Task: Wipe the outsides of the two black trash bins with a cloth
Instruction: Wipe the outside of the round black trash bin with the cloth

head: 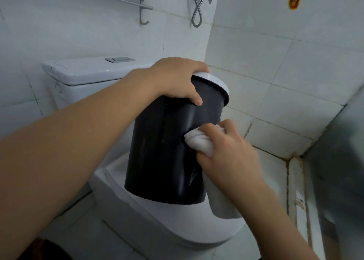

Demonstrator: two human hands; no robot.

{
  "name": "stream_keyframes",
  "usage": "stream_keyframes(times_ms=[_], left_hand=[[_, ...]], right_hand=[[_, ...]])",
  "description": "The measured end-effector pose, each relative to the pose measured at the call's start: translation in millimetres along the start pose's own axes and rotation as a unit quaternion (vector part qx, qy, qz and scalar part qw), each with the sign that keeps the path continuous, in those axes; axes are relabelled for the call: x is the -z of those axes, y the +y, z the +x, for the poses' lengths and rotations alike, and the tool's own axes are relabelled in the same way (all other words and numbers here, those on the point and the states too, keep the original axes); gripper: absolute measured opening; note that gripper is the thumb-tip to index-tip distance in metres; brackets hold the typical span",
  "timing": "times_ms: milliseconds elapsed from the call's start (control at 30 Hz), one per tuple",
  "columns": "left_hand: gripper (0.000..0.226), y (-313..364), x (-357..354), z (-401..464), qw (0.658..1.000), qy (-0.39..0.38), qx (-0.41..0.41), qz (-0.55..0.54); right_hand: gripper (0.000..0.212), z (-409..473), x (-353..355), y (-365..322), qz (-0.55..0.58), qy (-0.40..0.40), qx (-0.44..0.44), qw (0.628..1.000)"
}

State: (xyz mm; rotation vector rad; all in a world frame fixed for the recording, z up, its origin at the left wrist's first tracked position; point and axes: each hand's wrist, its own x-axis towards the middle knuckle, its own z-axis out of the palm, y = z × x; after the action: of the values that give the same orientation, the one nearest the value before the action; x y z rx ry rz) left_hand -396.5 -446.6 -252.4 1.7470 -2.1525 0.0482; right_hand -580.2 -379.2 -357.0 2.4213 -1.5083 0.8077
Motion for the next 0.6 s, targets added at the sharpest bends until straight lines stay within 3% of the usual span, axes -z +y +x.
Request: stream_keyframes(times_ms=[133,367,600], left_hand=[[0.072,3,-1,2,1.000,-0.010,-0.005,0.005],[0.076,-2,1,1,1.000,-0.002,0.014,0.014],[0.076,2,-2,4,0.999,0.005,0.016,0.030]], right_hand=[[0.029,-8,-2,-1,0.004,-0.012,0.018,1.000],[0.027,-5,-5,23,0.020,-0.036,-0.090,0.995],[0.026,-13,-8,-4,0.014,0.000,-0.011,1.000]])
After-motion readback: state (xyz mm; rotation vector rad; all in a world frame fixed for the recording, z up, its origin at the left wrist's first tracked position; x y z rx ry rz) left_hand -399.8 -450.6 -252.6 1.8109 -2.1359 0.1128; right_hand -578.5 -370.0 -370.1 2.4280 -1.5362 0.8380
